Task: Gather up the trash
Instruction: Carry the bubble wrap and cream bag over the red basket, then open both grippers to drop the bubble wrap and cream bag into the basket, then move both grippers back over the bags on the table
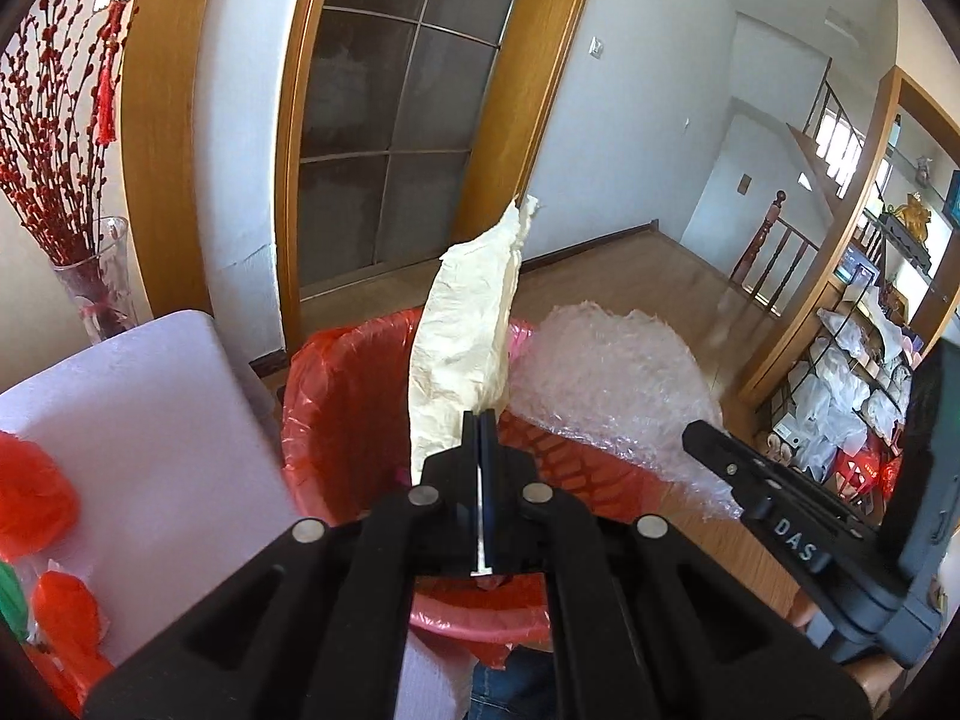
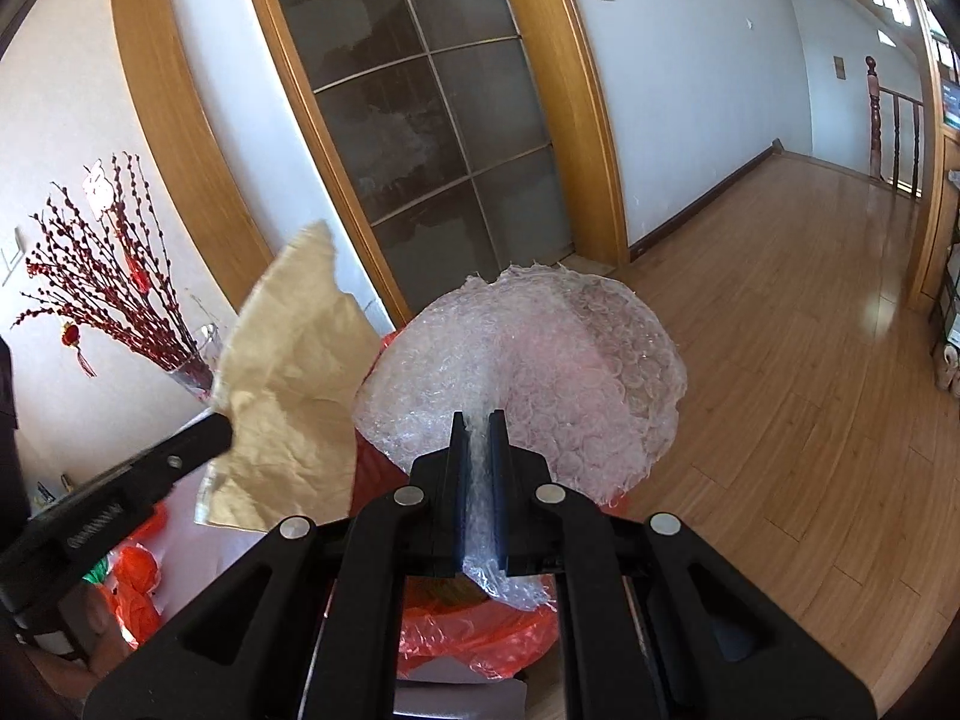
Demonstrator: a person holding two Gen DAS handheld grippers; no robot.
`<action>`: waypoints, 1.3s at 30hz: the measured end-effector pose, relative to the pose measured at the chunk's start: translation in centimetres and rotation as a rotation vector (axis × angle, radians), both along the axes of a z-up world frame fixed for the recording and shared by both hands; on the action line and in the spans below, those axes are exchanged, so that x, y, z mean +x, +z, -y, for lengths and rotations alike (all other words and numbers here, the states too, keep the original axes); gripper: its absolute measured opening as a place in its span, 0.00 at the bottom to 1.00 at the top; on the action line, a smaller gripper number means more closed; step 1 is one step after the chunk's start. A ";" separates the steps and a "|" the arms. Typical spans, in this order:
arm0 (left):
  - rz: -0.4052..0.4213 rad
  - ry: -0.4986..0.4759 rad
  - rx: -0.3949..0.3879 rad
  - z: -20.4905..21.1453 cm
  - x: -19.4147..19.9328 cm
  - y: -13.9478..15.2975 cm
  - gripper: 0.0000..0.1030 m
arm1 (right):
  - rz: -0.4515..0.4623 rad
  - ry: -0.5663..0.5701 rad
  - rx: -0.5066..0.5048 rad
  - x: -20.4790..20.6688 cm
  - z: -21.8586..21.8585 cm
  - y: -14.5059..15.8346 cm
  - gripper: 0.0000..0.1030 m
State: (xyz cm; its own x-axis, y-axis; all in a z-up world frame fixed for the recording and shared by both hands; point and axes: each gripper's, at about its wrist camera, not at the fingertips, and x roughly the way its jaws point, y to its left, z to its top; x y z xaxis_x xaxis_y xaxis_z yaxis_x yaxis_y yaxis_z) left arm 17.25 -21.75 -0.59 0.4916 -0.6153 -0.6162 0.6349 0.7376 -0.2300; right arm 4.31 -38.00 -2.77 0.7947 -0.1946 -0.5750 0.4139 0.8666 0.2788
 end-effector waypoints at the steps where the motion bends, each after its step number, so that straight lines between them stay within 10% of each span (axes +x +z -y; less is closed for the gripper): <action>1: -0.002 0.000 0.002 0.2 0.2 -0.2 0.02 | 0.003 0.003 0.001 0.0 0.0 0.1 0.07; 9: -0.065 0.022 0.021 1.1 1.5 -2.3 0.03 | 0.021 0.055 0.040 1.0 0.1 -0.3 0.08; 14: -0.086 0.057 0.031 0.6 2.1 -3.4 0.30 | 0.039 0.082 0.083 1.2 0.4 -0.7 0.36; 39: 0.012 0.242 0.054 -9.0 -1.0 -0.1 0.46 | 0.044 0.119 -0.016 -0.8 -3.5 1.4 0.47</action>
